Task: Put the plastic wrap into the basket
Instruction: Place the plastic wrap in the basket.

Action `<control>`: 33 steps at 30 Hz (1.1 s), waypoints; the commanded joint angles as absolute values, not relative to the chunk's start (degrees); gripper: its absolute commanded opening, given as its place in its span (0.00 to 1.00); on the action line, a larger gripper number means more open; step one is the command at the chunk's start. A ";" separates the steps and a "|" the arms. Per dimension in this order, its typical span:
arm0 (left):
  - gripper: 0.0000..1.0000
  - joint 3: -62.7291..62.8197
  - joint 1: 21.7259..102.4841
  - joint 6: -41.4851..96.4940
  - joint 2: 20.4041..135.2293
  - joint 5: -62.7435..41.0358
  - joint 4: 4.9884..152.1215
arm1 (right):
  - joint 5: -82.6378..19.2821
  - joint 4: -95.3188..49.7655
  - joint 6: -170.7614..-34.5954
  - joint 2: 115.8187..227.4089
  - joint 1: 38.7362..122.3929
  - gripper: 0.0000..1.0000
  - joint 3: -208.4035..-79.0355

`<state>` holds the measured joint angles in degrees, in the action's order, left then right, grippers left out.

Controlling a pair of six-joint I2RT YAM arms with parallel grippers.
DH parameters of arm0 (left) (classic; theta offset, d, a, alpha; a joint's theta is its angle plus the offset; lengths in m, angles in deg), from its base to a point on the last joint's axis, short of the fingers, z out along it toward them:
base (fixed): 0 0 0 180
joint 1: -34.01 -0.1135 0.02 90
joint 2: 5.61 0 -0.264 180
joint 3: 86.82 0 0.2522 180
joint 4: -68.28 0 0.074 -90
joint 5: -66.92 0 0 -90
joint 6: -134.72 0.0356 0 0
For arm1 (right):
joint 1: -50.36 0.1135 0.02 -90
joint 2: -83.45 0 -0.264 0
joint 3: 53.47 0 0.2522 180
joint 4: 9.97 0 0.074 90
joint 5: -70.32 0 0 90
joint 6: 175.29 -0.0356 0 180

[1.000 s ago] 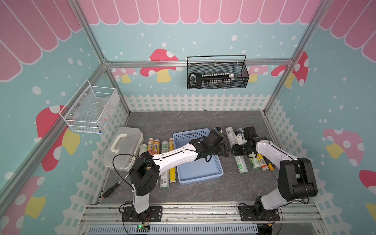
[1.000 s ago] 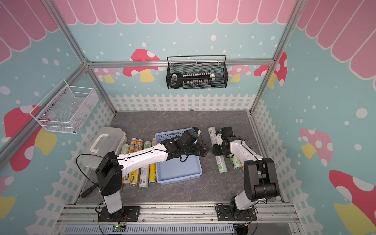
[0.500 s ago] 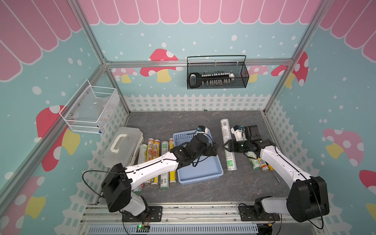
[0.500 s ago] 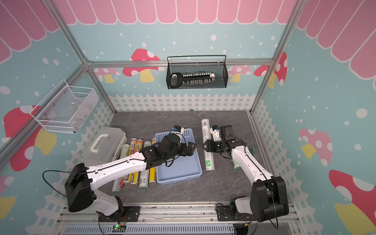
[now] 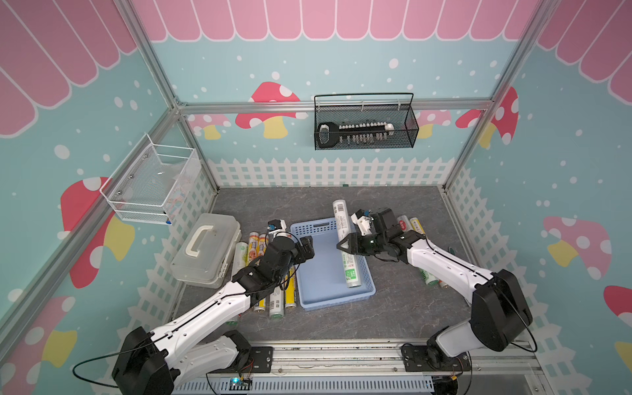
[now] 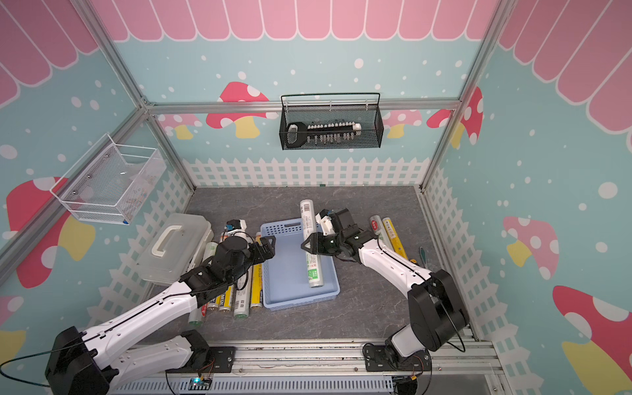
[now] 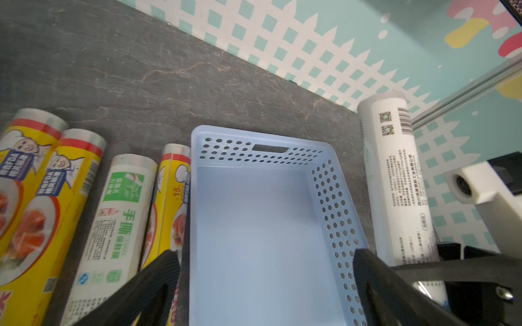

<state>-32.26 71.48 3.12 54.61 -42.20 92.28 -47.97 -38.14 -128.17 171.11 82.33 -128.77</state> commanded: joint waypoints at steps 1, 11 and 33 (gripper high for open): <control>0.99 -34.34 69.74 0.50 52.09 -43.10 93.93 | -48.16 -31.72 -132.95 173.95 85.46 0.22 -131.57; 0.99 -37.02 61.86 -4.05 53.31 -31.77 95.14 | -47.15 -29.35 -137.21 185.70 92.91 0.22 -137.87; 0.95 -38.00 60.11 -6.98 62.56 -19.17 83.20 | -49.22 -24.72 -142.31 199.66 96.09 0.35 -141.28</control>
<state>-38.03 60.38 -5.60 61.89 -21.19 86.24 -46.53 -29.75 -140.91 199.00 95.66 -139.26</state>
